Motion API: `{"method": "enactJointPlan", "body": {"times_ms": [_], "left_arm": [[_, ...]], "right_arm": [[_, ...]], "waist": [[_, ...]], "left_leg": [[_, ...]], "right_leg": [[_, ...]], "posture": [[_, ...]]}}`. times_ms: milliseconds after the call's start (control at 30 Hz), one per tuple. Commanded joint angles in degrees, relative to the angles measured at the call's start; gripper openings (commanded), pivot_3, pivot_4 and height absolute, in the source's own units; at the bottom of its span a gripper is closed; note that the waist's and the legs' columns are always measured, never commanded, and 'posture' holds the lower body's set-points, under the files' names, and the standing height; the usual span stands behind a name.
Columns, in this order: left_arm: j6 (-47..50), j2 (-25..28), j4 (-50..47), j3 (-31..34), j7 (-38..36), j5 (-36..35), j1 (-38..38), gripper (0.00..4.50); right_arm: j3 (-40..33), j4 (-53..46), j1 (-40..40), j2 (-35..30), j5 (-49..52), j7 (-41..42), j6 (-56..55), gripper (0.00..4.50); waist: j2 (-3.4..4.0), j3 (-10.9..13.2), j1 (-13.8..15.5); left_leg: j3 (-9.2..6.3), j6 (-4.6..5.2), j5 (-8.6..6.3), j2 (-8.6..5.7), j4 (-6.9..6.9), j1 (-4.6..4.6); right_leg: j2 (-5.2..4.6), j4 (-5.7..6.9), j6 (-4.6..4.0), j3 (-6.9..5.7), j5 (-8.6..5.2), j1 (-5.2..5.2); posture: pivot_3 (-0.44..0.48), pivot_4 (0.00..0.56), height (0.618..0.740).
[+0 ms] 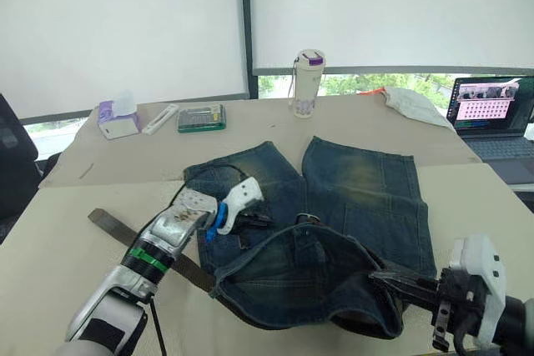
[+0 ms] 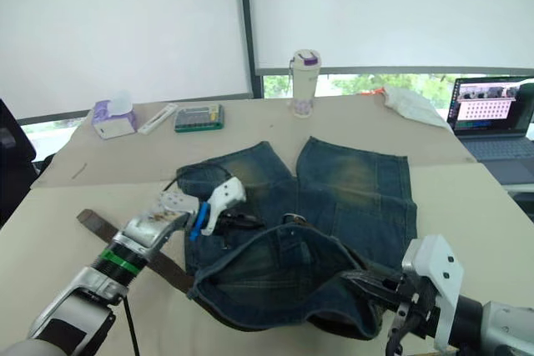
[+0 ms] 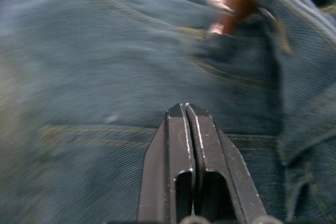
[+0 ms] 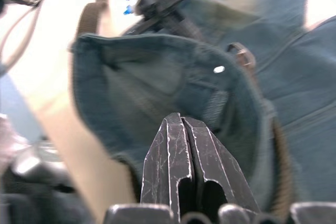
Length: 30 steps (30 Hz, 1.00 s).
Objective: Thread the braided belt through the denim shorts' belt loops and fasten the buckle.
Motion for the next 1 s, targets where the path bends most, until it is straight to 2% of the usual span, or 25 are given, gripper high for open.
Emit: {"method": "enactJointPlan", "body": {"times_ms": [33, 100, 167, 233, 333, 400, 500, 600, 767, 900, 1000], "left_arm": [[-2.28, 4.30, -9.81, 1.11, -13.93, -5.53, 2.65, 0.02], [-2.21, 7.48, -13.56, 0.93, -19.02, -6.59, 4.50, 0.02], [-2.69, 10.04, -15.99, 1.20, -21.44, -6.47, 6.27, 0.02], [-4.61, 11.64, -16.85, 1.51, -22.18, -5.00, 7.58, 0.02], [-1.36, 11.84, -17.71, 4.37, -19.26, -6.47, 9.11, 0.02], [0.20, 10.50, -16.62, 7.35, -14.75, -6.77, 9.51, 0.02], [0.40, 6.90, -10.57, 12.13, -4.66, -3.94, 6.77, 0.02], [0.95, 5.41, -4.64, 14.26, 1.53, -0.96, 3.40, 0.02], [3.50, 2.05, 3.46, 15.88, 9.34, 2.12, -2.08, 0.02], [4.01, -0.14, 9.68, 13.70, 10.47, 5.28, -6.30, 0.02], [4.88, -0.46, 12.34, 9.50, 7.66, 8.67, -7.24, 0.89]], "right_arm": [[7.57, 3.15, -8.30, -4.87, -8.75, -6.43, 0.45, 0.00], [15.83, 7.41, -16.51, -6.37, -13.51, -8.80, 0.03, 0.00], [25.35, 12.27, -24.91, -7.58, -20.25, -10.50, -0.07, 0.00], [33.44, 15.57, -29.93, -9.23, -25.96, -9.37, -0.50, 0.00], [44.71, 21.84, -36.11, -8.72, -31.84, -4.51, -2.57, 0.00], [50.17, 23.18, -37.36, -9.36, -33.53, 1.81, -5.32, 0.00], [53.64, 19.20, -34.66, -10.14, -30.86, 9.78, -6.86, 0.00], [56.22, 16.34, -31.46, -10.25, -31.36, 12.20, -6.44, 0.00], [58.50, 15.54, -27.26, -7.50, -38.19, 7.11, -7.46, 0.00], [52.99, 13.67, -25.62, -2.13, -36.50, 2.90, -6.21, 0.00], [47.84, 11.73, -25.69, 2.62, -33.52, -0.02, -4.15, 0.00]], "waist": [[0.11, -0.05, -0.26], [0.15, -0.05, -0.63], [0.25, -0.05, -0.83], [0.40, -0.07, -0.46], [0.37, -0.06, -0.26], [0.34, -0.04, -0.15], [0.35, -0.04, 0.08], [0.26, -0.02, -0.04], [0.26, -0.04, -0.30], [0.09, -0.03, -0.29], [0.13, -0.05, -0.40]], "left_leg": [[0.05, 0.01, -0.01, 0.03, -0.01, 0.01], [0.09, -0.02, 0.01, 0.12, -0.02, 0.02], [0.19, -0.05, 0.02, 0.25, -0.04, 0.03], [0.22, -0.04, 0.02, 0.25, -0.04, 0.01], [0.17, -0.04, 0.02, 0.25, -0.01, -0.03], [0.16, -0.04, 0.02, 0.24, 0.06, -0.09], [0.11, 0.00, 0.00, 0.24, 0.14, -0.10], [0.04, -0.02, -0.02, 0.26, 0.27, -0.11], [0.04, -0.10, -0.06, 0.25, 0.31, -0.07], [0.00, -0.13, -0.06, 0.25, 0.38, -0.07], [0.01, -0.15, -0.07, 0.24, 0.37, -0.07]], "right_leg": [[-0.01, -0.01, 0.00, -0.01, 0.00, 0.00], [0.08, 0.02, 0.01, -0.04, -0.01, -0.06], [0.13, 0.00, -0.02, -0.06, 0.00, -0.06], [0.14, -0.01, -0.02, -0.08, 0.00, -0.06], [0.17, -0.07, -0.02, -0.19, 0.00, -0.07], [0.17, -0.09, -0.03, -0.20, 0.01, -0.05], [0.16, -0.07, -0.02, -0.22, 0.01, -0.05], [0.22, -0.03, -0.02, -0.27, 0.01, -0.04], [0.21, 0.07, -0.02, -0.23, 0.01, -0.06], [0.22, 0.16, -0.02, -0.25, 0.01, -0.07], [0.22, 0.25, -0.02, -0.19, 0.01, -0.11]], "posture": [[0.000, 0.150, 0.740], [0.000, 0.150, 0.740], [0.000, 0.150, 0.740], [0.000, 0.150, 0.740], [0.000, 0.150, 0.740], [0.000, 0.150, 0.740], [0.000, 0.150, 0.740], [0.000, 0.150, 0.740], [0.000, 0.150, 0.740], [0.000, 0.150, 0.740], [0.000, 0.150, 0.740]]}}
